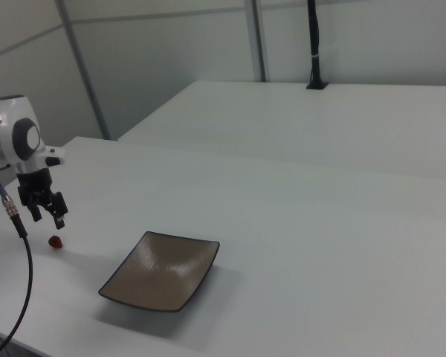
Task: Strawberries on a ceramic plate
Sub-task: 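Move the open gripper over the red strawberry and lower it, then close the gripper on the red strawberry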
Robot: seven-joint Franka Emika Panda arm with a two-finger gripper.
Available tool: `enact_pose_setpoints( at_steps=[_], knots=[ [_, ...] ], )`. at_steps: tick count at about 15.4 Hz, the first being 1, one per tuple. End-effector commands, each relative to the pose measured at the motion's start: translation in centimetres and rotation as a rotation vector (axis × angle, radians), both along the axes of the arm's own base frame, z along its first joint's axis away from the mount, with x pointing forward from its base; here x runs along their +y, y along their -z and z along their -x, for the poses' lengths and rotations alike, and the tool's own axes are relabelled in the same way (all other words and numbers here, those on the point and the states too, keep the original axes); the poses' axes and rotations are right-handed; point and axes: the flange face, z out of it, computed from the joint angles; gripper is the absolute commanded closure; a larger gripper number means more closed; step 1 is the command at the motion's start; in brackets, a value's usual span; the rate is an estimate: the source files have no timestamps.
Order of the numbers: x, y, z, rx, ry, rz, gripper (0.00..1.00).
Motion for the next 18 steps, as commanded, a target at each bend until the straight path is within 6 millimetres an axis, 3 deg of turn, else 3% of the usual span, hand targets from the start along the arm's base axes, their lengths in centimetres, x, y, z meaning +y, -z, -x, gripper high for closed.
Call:
enact_pose_setpoints(
  at_steps=[1,5,13,18],
  knots=[
    [0.1,2.2,0.5,-0.034,-0.013,0.017,0.0],
    [0.1,4.3,0.7,-0.033,-0.015,0.01,0.0],
    [0.1,6.4,1.2,-0.015,-0.056,0.04,0.03],
    [0.1,6.3,1.0,-0.022,-0.053,0.029,0.57]
  ],
)
